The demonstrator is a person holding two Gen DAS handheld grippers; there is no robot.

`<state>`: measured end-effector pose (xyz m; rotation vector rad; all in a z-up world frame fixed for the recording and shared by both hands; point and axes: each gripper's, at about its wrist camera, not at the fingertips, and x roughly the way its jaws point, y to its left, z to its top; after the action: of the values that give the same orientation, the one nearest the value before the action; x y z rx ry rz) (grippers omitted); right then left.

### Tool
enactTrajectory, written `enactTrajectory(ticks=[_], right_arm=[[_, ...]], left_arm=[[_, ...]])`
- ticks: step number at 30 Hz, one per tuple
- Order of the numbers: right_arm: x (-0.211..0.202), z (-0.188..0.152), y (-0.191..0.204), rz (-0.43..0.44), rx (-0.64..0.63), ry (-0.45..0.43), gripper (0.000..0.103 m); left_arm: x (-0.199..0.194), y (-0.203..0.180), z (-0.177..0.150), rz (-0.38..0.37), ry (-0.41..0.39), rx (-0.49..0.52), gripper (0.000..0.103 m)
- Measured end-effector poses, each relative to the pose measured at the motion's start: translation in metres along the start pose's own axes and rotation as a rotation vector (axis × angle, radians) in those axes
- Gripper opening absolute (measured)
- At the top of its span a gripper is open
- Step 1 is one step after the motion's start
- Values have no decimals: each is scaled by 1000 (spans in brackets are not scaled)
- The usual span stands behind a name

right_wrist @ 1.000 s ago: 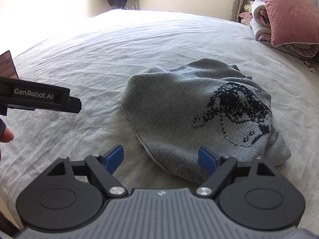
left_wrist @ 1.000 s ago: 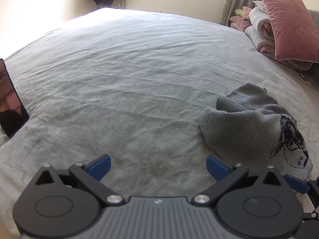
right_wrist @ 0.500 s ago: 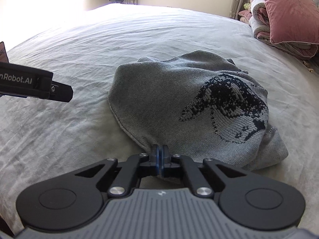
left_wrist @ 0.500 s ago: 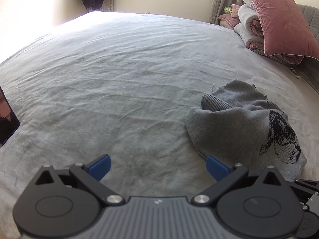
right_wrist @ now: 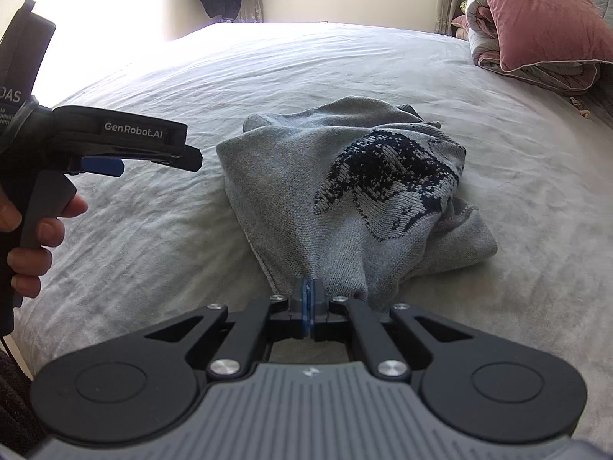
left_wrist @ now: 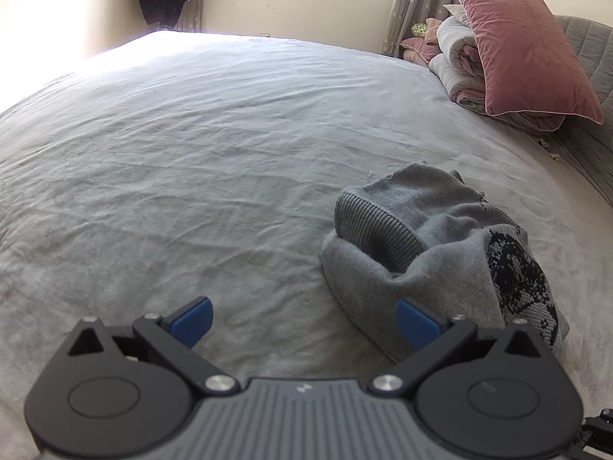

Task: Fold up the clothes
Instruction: 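Grasp a sweater edge with the right gripper while the left gripper grasps another edge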

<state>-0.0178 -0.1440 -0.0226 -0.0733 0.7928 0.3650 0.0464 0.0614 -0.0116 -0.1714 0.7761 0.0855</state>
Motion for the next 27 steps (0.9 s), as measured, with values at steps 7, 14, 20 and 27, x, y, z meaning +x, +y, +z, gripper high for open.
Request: enactTrajectory(ticks=[7,14,20,27], right_arm=[[-17,-18,-45,-74,98,-2,0],[-25,-28,-87,-180,206,-3,0],[-26,-36,-121,-170,325,22,3],[-38,-30,-116,-95,347,-24,54]], left_arm=[[13,-14,8,-11,-35,-63,102],[32,-31,8,6,-42,-66,98],[49,-33,8,40,-54,-54,92],[66,-22,10,-38,-9,-156,73]])
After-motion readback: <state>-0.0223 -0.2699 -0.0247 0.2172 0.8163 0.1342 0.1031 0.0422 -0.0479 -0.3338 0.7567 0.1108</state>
